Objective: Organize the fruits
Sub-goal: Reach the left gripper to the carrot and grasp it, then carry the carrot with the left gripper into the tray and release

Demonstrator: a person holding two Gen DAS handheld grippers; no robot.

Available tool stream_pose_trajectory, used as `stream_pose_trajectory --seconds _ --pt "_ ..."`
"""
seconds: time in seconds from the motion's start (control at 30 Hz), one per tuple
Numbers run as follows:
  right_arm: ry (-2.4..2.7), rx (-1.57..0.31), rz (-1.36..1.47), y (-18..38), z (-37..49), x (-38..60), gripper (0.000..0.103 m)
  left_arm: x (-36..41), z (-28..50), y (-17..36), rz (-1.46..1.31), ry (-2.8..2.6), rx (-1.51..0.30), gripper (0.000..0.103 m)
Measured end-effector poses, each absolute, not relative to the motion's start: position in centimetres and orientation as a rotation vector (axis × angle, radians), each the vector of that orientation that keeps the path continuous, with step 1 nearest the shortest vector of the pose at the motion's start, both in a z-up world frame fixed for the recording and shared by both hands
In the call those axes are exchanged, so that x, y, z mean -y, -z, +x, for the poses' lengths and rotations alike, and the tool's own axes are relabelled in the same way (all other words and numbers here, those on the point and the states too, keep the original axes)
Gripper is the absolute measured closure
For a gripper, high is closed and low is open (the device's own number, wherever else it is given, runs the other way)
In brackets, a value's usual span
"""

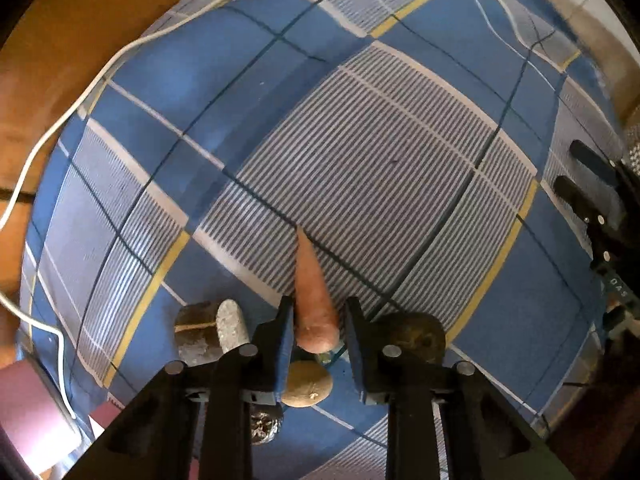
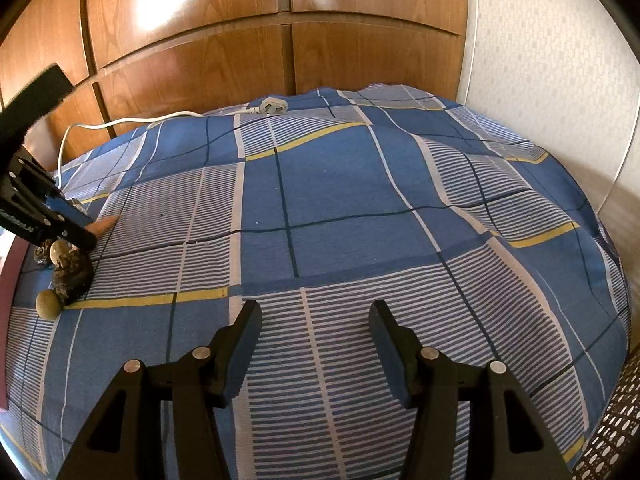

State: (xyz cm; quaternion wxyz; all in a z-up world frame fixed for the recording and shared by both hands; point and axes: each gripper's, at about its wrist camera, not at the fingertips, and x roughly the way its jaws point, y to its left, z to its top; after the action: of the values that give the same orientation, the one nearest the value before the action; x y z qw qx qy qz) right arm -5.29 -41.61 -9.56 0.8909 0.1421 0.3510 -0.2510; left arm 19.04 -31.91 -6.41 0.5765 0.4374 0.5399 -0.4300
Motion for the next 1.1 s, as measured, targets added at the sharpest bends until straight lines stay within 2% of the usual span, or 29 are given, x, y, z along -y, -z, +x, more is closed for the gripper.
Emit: stream_pose_trajectory --seconds 0.2,0.4,0.67,0.9,1.1 --pt "0.524 -0.733 0.292 9.5 -5.2 41.6 0.046 31.8 19.3 5.4 0.922 1.000 -1.197 0.081" --pt "0.524 -0.733 0.286 9.6 -5.2 41.6 0.046 27.3 20.6 1.1 0.549 0.978 -1.151 0.081" --pt "0.525 -0.735 0.278 9.6 -5.1 41.6 0.043 13.7 19.7 -4.7 0.099 0.749 -1.051 0.081" --pt "0.530 -0.742 0.278 9.6 -4.9 41.5 0.042 3.4 22.2 -2.7 -0.081 0.458 -1.088 0.081" --pt "0.539 -0.753 0.265 9.5 -4.6 41.4 0.042 0.0 23.8 1.6 -0.210 0.325 -1.153 0.081"
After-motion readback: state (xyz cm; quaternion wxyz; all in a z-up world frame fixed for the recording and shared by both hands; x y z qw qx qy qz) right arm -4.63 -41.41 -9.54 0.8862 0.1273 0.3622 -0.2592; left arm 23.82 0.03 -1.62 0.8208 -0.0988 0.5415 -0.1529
